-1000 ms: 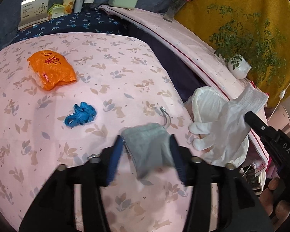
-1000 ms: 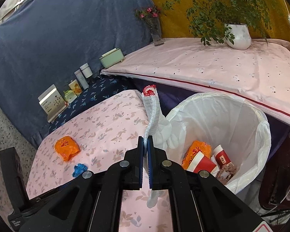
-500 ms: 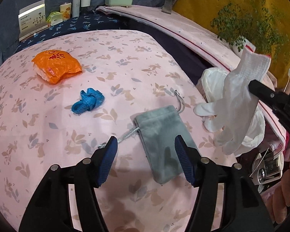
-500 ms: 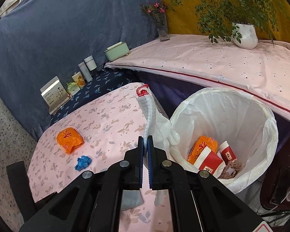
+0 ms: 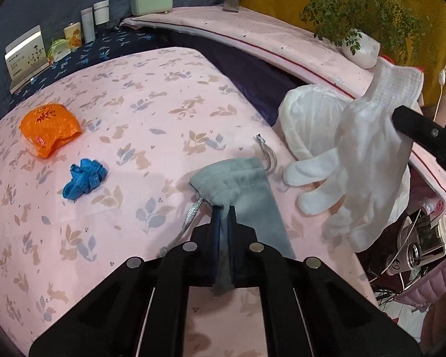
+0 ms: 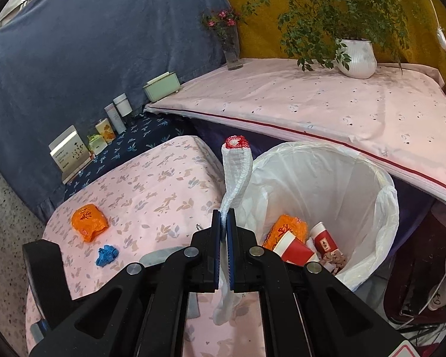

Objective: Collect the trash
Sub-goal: 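Carry the glove and grey pouch toward the bin with both tools, then lower both items into the bin and open both tools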

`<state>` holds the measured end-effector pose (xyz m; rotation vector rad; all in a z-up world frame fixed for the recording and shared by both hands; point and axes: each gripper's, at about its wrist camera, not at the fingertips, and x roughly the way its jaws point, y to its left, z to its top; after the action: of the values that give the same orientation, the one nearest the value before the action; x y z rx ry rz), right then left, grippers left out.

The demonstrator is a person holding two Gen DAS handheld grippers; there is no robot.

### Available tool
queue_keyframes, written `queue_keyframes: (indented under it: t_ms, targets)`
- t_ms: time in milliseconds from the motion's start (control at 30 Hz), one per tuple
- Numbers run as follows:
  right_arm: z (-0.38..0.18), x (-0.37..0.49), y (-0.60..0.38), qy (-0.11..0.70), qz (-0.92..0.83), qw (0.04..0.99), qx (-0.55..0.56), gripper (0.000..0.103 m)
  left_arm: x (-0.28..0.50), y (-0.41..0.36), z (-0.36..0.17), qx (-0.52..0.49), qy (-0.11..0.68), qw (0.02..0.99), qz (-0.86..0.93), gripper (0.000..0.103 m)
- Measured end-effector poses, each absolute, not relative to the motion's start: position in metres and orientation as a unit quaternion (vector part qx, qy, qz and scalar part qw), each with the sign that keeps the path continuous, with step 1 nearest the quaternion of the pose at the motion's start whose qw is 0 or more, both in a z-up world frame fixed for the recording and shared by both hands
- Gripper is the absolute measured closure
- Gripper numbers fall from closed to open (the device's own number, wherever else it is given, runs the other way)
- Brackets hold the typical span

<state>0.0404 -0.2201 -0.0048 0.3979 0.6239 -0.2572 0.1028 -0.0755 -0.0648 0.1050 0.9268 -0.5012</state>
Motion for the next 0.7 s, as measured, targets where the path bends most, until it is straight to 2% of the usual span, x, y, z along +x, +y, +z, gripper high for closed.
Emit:
queue_keyframes:
  t_ms: [333,600,700]
  targets:
    - [0.017,0.031,-0.264,0.273,-0.162,0.928,0.193,0.099,0.109,-0.128,-0.013,0.042,0.4,0.869,-0.288,0.099]
    - [0.012,0.033,-0.293,0.276,-0.19,0.922,0.194,0.099,0.118,-0.172,-0.006,0.049,0.395,0.861,-0.317,0.099]
    - [0.009,0.033,-0.298,0.275,-0.204,0.919,0.193,0.089,0.12,-0.179,-0.009,0.038,0.402,0.854,-0.327,0.095]
